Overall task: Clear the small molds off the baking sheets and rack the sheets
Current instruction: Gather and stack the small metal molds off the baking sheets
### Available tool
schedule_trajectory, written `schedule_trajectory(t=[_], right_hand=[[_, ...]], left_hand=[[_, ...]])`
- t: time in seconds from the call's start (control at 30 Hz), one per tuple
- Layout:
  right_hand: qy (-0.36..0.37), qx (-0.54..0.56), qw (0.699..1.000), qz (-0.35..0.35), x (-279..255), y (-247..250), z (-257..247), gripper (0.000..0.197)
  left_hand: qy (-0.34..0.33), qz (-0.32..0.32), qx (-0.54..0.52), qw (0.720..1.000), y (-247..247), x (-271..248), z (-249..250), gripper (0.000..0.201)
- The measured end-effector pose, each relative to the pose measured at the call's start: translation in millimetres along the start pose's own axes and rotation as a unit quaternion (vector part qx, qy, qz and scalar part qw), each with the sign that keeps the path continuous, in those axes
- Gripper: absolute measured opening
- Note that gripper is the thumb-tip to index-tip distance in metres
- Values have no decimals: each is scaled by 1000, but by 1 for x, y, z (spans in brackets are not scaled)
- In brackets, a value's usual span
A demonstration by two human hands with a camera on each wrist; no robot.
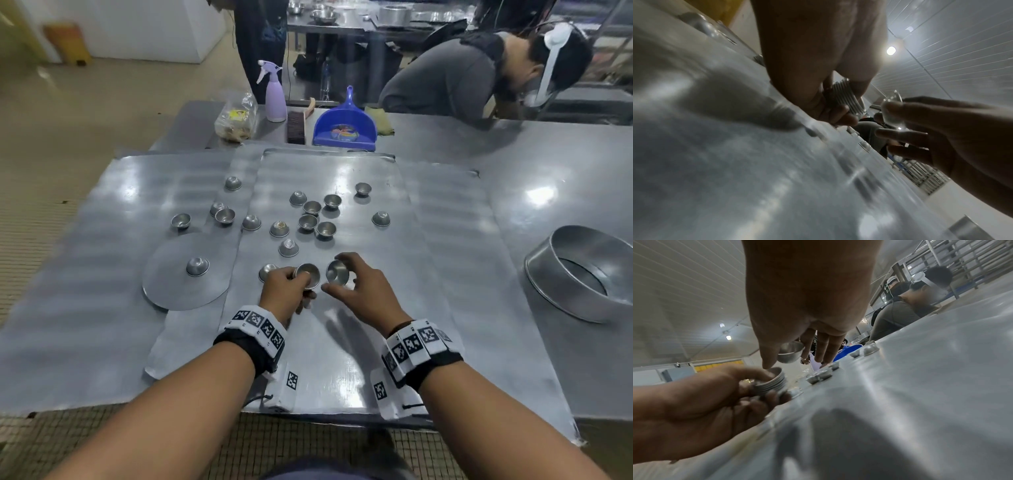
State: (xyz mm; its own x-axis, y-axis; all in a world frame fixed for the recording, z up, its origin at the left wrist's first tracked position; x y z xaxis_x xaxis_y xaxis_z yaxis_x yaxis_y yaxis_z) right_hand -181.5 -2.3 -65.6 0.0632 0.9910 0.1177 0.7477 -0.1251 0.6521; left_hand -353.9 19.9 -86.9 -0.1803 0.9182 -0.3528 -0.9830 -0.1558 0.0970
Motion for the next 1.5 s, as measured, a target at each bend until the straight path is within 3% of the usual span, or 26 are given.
schedule_trajectory(t=[0.17,0.27,0.4,0.47,0.57,0.7,1.03,1.17,1.33,1.5], right_hand=[[-2,33,999,19,-6,-13,-18,55],[0,22,1000,10,-3,-13,-21,58],[3,-5,1000,-27,9,-3,-8,76],[-8,-21,999,-37,20,9,8,74],[-37,-40,998,-30,47,32,40,62],[-77,-91,993,-14,98,60,80,50],[-38,-145,986,-74,196,58,112,57],[-31,-194,972,-130,209,47,123,52],[-20,-199,975,-100,204,41,129,32],[8,-145,985,-89,192,39,127,45]], left_hand=[[68,-58,-128,988,-7,-3,12,40],[61,-75,-129,987,-11,-2,13,43],[35,-49,-121,991,-19,7,16,20],[24,-19,-73,997,-27,18,15,14],[27,12,-30,999,-42,32,13,14],[31,6,-12,999,-63,44,9,14],[37,49,-29,998,-75,61,-12,20],[44,64,-35,996,-77,61,-12,18],[50,78,-31,995,-79,63,-12,17],[47,90,-35,994,-80,62,-11,22]])
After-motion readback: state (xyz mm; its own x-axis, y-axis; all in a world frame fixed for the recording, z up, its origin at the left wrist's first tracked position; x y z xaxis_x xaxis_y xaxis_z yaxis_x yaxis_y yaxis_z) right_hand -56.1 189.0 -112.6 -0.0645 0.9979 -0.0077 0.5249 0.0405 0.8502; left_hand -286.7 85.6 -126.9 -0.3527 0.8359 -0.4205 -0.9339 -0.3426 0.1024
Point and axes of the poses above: each hand's wrist, its own x-axis towards the middle knuckle, its own y-axis out of the back of the hand, z = x × y, the point moved 2 cm from there along x, towards the middle knuckle, and after that the axes turned 7 degrees about z, right-handed, at the moved point
